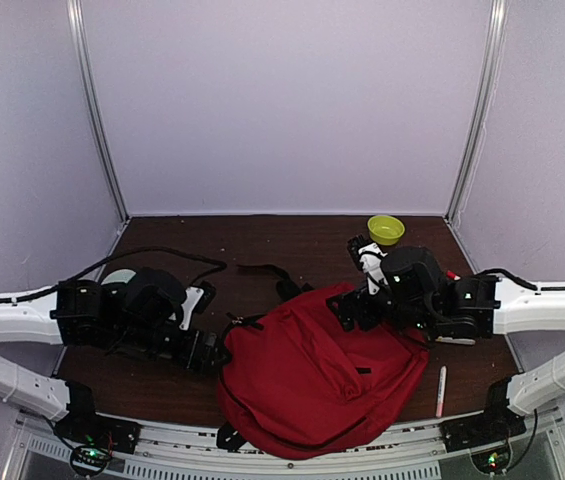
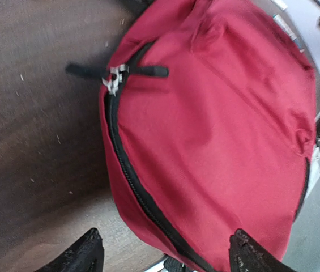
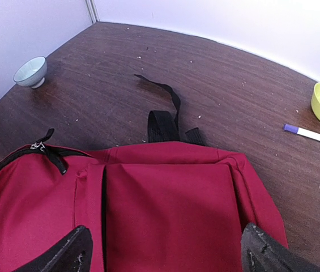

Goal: Pack the student bag
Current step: Move the student bag to the center of the board.

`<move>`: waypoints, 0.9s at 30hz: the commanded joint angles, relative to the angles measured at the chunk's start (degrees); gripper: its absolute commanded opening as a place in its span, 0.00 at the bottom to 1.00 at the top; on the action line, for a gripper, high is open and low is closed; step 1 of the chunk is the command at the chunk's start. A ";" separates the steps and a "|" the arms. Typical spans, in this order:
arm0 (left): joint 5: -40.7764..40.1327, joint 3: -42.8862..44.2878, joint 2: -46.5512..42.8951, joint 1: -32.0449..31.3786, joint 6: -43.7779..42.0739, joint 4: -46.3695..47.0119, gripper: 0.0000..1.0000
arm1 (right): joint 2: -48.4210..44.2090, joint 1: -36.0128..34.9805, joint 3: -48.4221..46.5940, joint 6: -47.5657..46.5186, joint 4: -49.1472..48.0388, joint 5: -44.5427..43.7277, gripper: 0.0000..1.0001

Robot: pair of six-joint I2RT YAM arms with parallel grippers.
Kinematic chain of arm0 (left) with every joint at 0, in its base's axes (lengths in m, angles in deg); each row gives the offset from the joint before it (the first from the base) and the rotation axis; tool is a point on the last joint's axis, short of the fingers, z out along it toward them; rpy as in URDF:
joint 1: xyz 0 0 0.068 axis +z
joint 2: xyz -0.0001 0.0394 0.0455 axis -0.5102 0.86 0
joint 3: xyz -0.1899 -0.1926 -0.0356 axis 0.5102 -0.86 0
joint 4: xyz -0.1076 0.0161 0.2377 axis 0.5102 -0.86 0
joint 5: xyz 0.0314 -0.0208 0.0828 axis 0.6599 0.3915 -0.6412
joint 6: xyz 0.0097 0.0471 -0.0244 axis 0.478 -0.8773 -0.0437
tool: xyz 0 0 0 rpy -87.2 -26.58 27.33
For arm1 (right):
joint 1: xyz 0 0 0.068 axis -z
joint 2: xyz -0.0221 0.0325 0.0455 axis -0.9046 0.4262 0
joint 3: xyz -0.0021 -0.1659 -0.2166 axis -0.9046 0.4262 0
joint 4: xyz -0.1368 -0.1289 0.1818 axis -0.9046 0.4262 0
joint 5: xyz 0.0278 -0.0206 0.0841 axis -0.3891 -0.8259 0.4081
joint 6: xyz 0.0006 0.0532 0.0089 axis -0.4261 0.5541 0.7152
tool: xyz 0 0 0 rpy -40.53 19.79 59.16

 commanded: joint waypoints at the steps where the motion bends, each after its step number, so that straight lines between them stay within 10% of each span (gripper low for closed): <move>1: -0.77 1.77 7.25 -1.86 5.68 2.53 0.75 | -1.42 0.60 1.08 2.63 0.74 1.14 0.91; 4: -1.52 2.27 11.51 -2.70 6.36 2.58 0.65 | -2.84 0.71 2.51 3.15 0.82 0.75 0.91; 8: -2.99 1.57 13.71 -2.86 7.25 4.66 0.18 | -4.21 0.79 4.47 4.02 -0.03 0.40 0.91; 11: -6.83 1.80 13.94 -2.81 7.24 3.24 0.03 | -4.02 0.82 4.48 3.98 0.16 0.38 0.91; 27: -5.96 -0.16 7.63 23.93 -24.51 1.62 0.00 | 0.54 0.92 3.38 1.55 -3.95 5.28 0.91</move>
